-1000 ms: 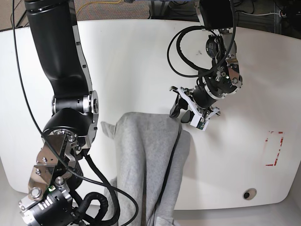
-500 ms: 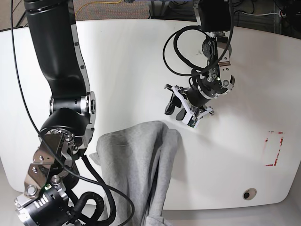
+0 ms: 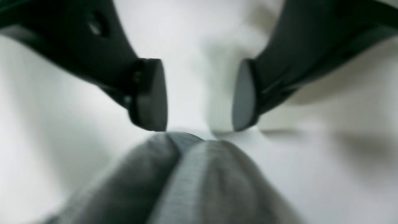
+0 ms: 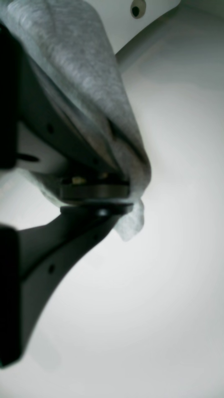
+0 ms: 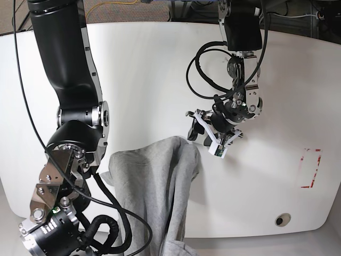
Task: Layout the t-shirt on the table in an organized manner, then fold the t-shirt properly
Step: 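Grasp the hanging grey shirt edge with the left gripper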
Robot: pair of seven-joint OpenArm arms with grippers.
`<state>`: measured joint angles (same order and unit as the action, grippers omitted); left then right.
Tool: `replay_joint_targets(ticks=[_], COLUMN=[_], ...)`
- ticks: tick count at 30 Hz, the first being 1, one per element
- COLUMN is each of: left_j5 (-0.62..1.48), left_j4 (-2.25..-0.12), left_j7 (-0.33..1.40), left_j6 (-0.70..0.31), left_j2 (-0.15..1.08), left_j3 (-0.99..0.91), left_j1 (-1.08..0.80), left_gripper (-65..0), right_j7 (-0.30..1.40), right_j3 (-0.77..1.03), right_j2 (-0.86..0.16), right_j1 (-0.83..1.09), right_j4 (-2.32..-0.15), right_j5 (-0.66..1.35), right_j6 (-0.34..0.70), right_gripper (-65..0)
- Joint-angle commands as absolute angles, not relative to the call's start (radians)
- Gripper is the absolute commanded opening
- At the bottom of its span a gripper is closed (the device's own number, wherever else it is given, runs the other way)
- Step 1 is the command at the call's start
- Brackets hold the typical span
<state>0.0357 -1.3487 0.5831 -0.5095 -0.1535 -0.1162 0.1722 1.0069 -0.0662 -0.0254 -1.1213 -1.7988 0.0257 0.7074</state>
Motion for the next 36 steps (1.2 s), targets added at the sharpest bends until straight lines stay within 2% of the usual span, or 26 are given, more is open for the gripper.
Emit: replay_joint_targets(ticks=[1, 11, 22, 24, 28, 29, 32, 36], left_j5=[0.053, 0.053, 0.053, 0.051, 0.051, 0.051, 0.051, 0.053], left_j4=[-1.353, -1.225, -1.075, -1.064, -1.043, -1.029, -0.99, -0.97], left_j7=[0.558, 0.487, 0.412, 0.401, 0.397, 0.395, 0.395, 0.395], left_j6=[-0.49, -0.464, -0.443, -0.443, -0.443, -0.443, -0.443, -0.443], left_j2=[-0.157, -0.154, -0.154, -0.154, -0.154, -0.153, -0.153, -0.147], left_j3=[-0.104, -0.015, -0.008, -0.008, -0.008, -0.008, -0.008, -0.01], left_j1=[0.213, 0.277, 0.346, 0.348, 0.369, 0.375, 0.392, 0.4], left_gripper=[-25.0, -23.5, -24.3, -26.9, -41.9, -47.5, -56.4, -58.3], right_j7=[0.978, 0.978, 0.978, 0.978, 0.978, 0.978, 0.978, 0.978], right_j3=[-0.062, -0.061, -0.061, -0.061, -0.059, -0.059, -0.058, -0.058], right_j2=[-0.024, -0.024, -0.024, -0.025, -0.025, -0.025, -0.027, -0.027], right_j1=[-1.164, -1.164, -1.164, -1.164, -1.162, -1.162, -1.162, -1.162], right_j4=[-1.81, -1.81, -1.81, -1.81, -1.81, -1.81, -1.811, -1.817], right_j5=[0.025, 0.027, 0.027, 0.027, 0.027, 0.027, 0.027, 0.027], right_j6=[0.697, 0.697, 0.697, 0.697, 0.697, 0.697, 0.697, 0.697], right_gripper=[-65.0, -65.0, -65.0, -65.0, -65.0, -65.0, -65.0, -65.0])
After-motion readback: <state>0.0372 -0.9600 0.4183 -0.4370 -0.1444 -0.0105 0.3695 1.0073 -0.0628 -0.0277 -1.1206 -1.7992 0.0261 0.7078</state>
